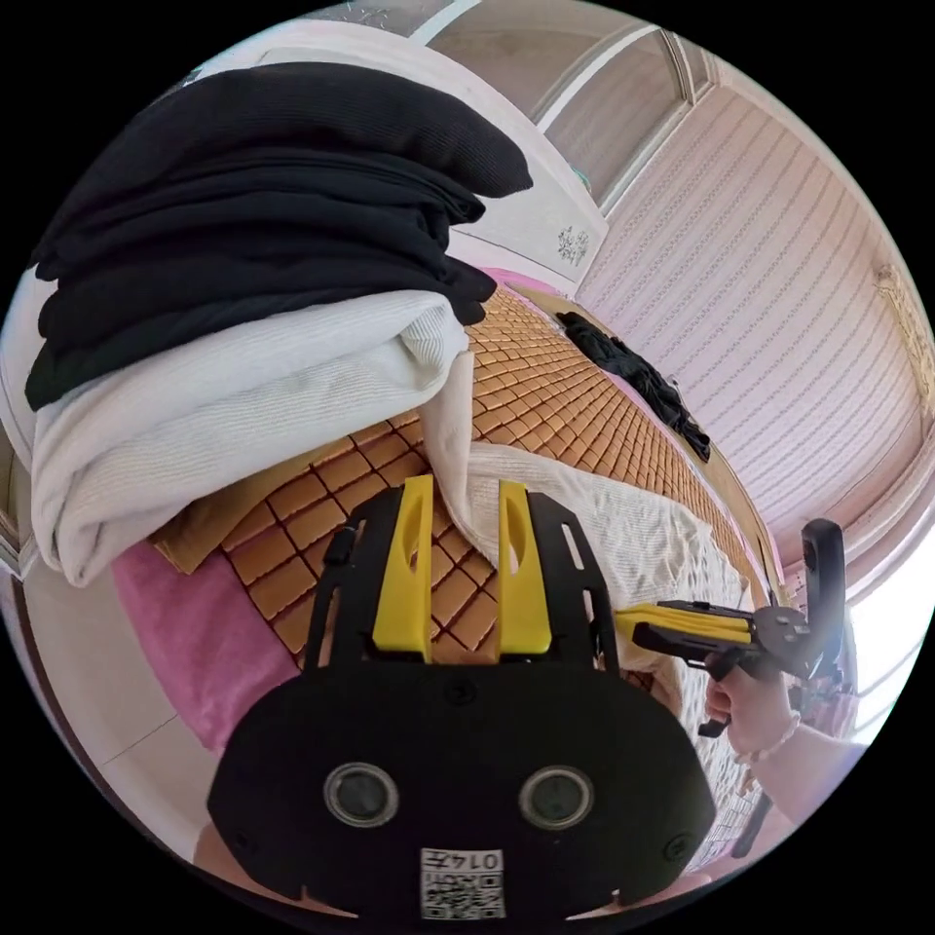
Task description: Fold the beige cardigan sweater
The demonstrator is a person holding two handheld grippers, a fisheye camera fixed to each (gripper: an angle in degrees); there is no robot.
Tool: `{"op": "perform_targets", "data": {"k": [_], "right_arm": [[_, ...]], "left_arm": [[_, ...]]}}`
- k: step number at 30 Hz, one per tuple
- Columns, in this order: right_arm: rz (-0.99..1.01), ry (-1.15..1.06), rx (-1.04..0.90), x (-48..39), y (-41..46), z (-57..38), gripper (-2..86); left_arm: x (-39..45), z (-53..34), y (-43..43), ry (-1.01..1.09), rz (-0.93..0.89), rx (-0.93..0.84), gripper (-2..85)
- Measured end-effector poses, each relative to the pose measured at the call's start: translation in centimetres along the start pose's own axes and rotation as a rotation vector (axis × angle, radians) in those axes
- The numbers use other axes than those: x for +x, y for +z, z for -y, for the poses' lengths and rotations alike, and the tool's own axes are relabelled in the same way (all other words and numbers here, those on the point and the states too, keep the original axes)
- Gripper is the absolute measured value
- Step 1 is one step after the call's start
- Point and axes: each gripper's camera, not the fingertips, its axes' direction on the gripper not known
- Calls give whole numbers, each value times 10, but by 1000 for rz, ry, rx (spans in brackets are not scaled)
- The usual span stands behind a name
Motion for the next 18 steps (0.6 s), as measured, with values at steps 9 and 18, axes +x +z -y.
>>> {"op": "perform_targets", "data": {"k": [9, 18], "right_arm": [[30, -176, 178, -39, -67, 79, 13], [56, -74, -201, -58, -38, 192, 101]], "left_arm": [[-15, 12, 17, -34, -145, -156, -7], [47, -10, 4, 304, -104, -105, -8]]}}
